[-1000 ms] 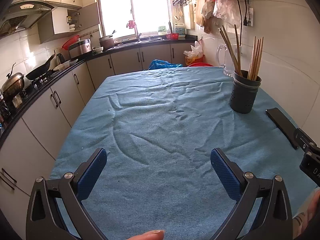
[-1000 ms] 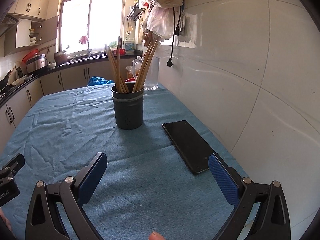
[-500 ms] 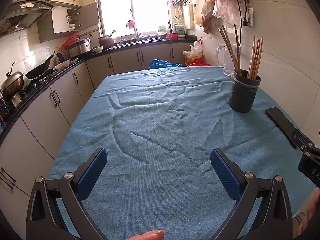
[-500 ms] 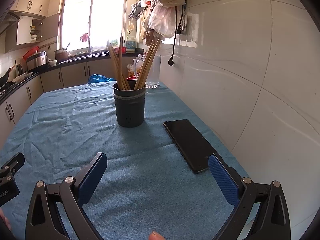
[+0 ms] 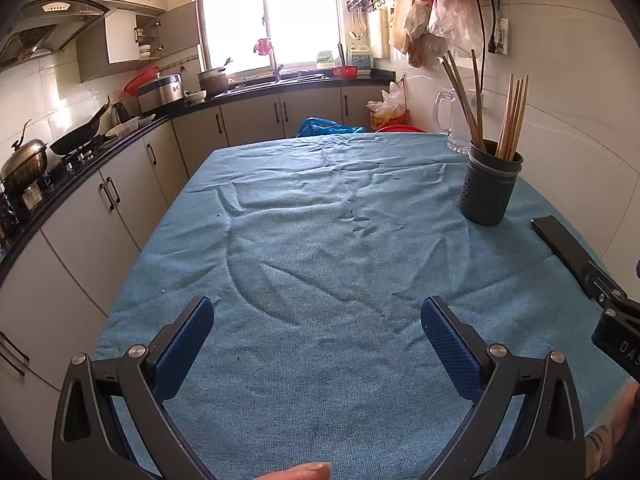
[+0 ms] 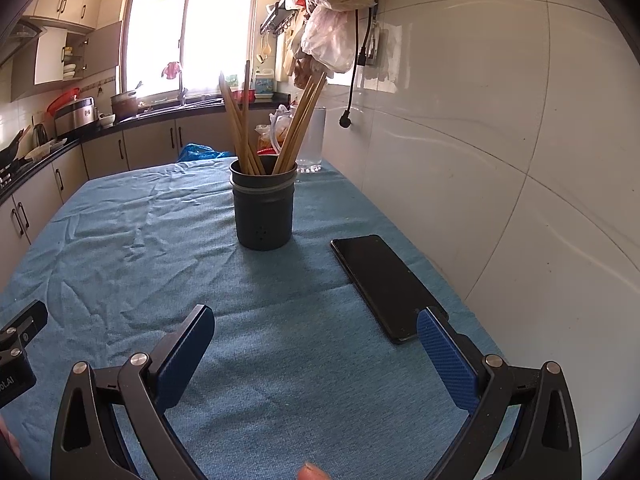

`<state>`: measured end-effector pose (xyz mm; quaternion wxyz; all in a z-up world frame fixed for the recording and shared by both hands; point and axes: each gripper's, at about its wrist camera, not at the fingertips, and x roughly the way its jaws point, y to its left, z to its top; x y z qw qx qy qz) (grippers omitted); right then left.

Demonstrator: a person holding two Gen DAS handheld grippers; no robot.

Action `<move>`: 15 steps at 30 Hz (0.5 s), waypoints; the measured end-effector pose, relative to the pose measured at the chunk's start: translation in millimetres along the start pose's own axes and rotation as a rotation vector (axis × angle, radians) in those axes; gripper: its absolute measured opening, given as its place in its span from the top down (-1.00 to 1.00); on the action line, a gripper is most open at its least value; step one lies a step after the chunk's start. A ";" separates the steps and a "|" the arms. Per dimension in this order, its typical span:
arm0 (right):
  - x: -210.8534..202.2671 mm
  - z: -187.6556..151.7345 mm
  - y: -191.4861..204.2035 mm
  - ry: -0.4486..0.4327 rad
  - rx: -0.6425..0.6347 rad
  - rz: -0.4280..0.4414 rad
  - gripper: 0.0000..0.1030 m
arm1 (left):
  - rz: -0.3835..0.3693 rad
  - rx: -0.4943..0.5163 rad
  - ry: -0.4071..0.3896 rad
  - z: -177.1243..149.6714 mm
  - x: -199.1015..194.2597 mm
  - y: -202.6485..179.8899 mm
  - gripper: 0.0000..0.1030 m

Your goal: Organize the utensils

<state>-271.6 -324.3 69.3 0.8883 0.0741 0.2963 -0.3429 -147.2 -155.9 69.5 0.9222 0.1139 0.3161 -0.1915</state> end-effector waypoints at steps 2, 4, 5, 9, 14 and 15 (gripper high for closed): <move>0.0 0.2 0.3 0.000 -0.001 0.000 -0.99 | 0.001 -0.001 -0.002 0.0 -0.3 0.0 -0.99; -0.2 0.1 0.3 0.000 -0.001 0.000 -0.99 | -0.002 -0.001 0.000 0.1 0.2 0.1 -0.99; -0.3 0.0 0.2 0.000 -0.001 0.000 -0.99 | -0.001 -0.001 -0.001 0.0 -0.2 0.0 -0.99; -0.3 -0.1 1.1 0.000 -0.003 0.001 -0.99 | -0.001 -0.001 -0.004 -0.1 -0.7 -0.3 -0.99; -0.7 -0.3 1.7 -0.001 -0.003 0.001 -0.99 | -0.001 -0.002 -0.006 -0.1 -1.0 -0.3 -0.99; -0.6 -0.2 1.7 -0.001 -0.003 0.001 -0.99 | 0.001 -0.002 -0.005 -0.4 -1.1 -0.2 -0.99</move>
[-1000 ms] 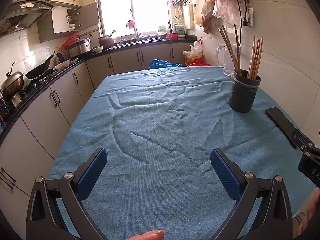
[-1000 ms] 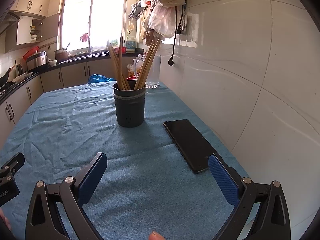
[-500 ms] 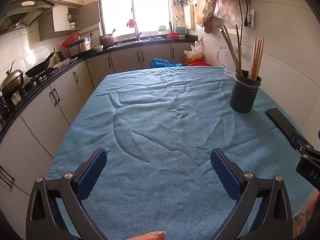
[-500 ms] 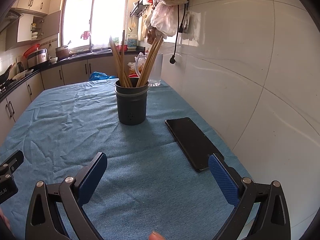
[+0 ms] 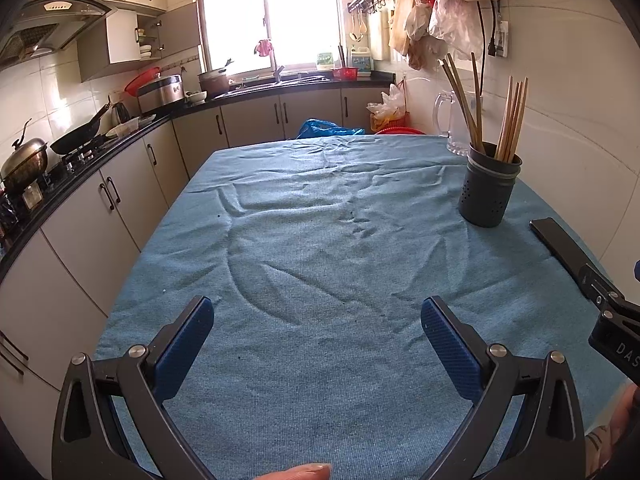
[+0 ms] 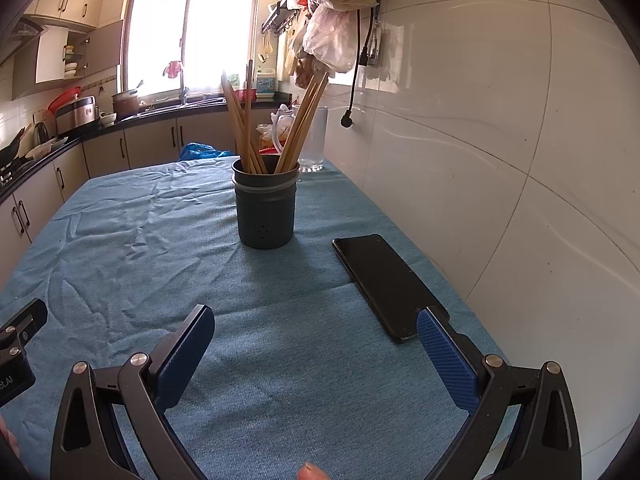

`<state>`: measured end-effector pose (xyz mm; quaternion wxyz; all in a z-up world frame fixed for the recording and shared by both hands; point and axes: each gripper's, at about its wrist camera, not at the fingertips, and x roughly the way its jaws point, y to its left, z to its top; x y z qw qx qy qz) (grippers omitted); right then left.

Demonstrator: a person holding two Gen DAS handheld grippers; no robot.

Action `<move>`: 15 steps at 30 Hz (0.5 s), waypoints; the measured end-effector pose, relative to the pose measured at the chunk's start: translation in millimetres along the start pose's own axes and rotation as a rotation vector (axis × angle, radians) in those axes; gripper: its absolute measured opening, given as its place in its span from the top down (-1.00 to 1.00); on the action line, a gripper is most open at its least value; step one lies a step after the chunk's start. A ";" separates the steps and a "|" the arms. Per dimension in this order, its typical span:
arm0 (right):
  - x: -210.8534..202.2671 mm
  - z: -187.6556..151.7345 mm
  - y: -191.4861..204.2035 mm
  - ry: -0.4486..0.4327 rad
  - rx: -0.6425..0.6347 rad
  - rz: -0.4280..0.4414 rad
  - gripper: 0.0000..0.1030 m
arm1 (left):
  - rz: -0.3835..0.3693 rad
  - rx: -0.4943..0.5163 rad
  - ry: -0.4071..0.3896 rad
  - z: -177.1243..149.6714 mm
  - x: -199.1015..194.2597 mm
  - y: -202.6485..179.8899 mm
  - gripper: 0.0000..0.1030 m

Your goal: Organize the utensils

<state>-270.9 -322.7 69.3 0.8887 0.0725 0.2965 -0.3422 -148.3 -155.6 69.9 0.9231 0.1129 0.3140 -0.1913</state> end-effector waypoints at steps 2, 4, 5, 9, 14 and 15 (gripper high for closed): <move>0.2 0.0 0.0 0.000 -0.001 0.001 -0.99 | -0.002 -0.001 -0.001 0.1 0.0 0.0 -0.99; 0.2 0.1 0.7 0.001 -0.002 0.002 -0.99 | -0.002 -0.001 -0.001 0.1 0.4 0.2 -0.99; 0.1 0.2 0.6 0.001 -0.001 0.001 -0.99 | -0.003 0.000 -0.001 -0.2 0.1 0.5 -0.99; -0.7 0.0 1.6 0.000 -0.002 0.002 -0.99 | -0.009 -0.004 -0.007 0.7 -2.4 0.6 -0.99; -1.4 -0.7 2.8 0.000 -0.004 0.002 -0.99 | -0.012 -0.012 -0.009 2.1 -4.5 0.3 -0.99; -1.4 -0.7 2.8 -0.001 -0.004 0.003 -0.99 | -0.015 -0.014 -0.008 2.4 -4.7 0.4 -0.99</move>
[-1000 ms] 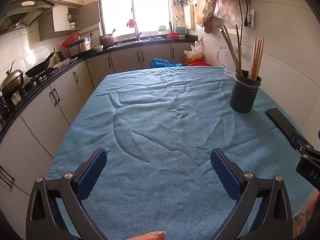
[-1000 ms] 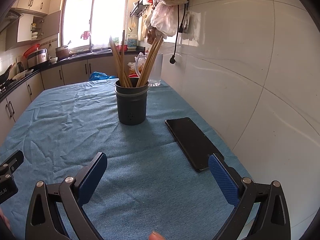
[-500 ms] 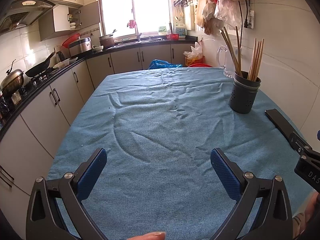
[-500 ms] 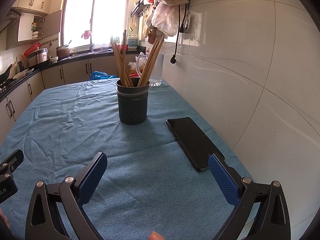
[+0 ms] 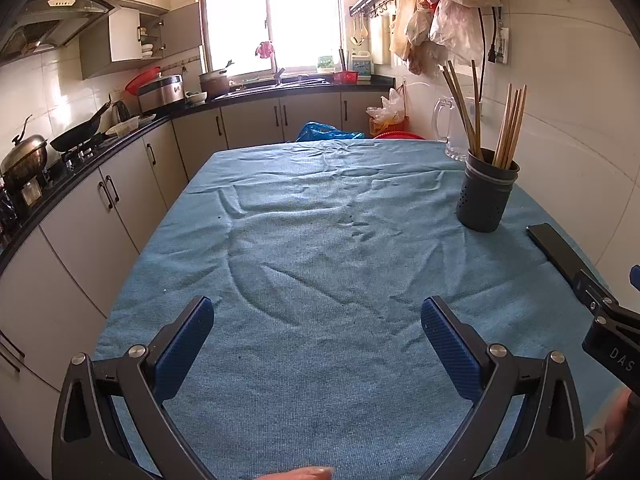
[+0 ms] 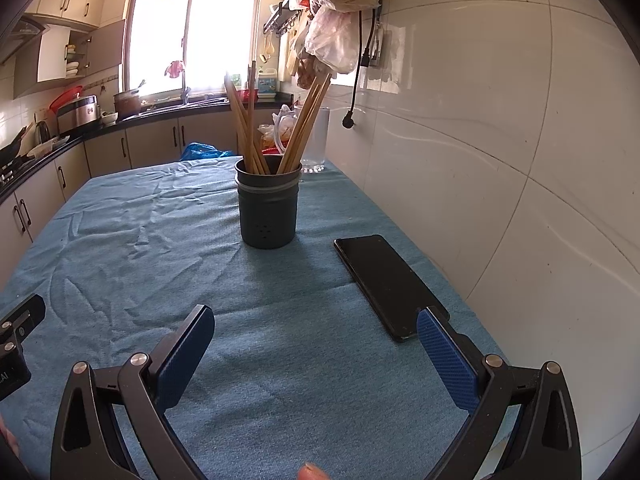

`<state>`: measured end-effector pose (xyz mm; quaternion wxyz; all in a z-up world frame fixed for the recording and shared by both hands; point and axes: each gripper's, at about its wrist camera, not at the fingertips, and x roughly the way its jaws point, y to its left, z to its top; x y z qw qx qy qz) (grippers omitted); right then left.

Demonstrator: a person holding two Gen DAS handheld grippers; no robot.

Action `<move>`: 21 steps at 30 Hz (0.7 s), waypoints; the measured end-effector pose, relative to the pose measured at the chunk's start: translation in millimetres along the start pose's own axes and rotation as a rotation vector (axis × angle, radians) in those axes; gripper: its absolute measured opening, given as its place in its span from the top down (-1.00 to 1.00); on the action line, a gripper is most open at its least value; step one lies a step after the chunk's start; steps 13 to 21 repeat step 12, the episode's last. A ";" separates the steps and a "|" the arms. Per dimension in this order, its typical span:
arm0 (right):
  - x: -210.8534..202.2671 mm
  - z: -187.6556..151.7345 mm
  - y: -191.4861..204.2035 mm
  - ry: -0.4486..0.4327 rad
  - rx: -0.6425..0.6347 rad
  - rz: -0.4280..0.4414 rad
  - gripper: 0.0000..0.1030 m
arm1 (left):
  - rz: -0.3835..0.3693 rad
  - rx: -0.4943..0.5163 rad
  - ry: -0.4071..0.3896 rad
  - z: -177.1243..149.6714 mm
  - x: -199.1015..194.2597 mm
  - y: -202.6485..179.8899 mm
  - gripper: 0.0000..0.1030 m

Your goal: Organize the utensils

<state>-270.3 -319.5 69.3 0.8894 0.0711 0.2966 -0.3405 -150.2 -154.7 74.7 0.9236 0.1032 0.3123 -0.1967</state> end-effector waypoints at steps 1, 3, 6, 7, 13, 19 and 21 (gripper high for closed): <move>-0.3 -0.2 0.5 0.000 0.000 0.000 -0.99 | -0.001 -0.002 0.000 -0.7 -0.3 0.8 -0.99; 0.0 -0.2 0.7 0.000 -0.002 0.000 -0.99 | 0.005 -0.005 -0.001 -0.4 0.1 0.5 -0.99; 0.9 0.2 1.7 0.000 -0.007 0.003 -0.99 | 0.003 -0.016 0.005 -1.6 1.8 3.5 -0.99; 1.3 0.2 2.3 0.001 -0.008 0.004 -0.99 | 0.005 -0.023 0.007 -1.2 2.2 5.2 -0.99; 13.0 4.6 4.9 0.025 -0.021 0.042 -0.99 | 0.087 -0.082 0.010 2.9 11.0 31.4 -0.99; 13.0 4.6 4.9 0.025 -0.021 0.042 -0.99 | 0.087 -0.082 0.010 2.9 11.0 31.4 -0.99; 13.0 4.6 4.9 0.025 -0.021 0.042 -0.99 | 0.087 -0.082 0.010 2.9 11.0 31.4 -0.99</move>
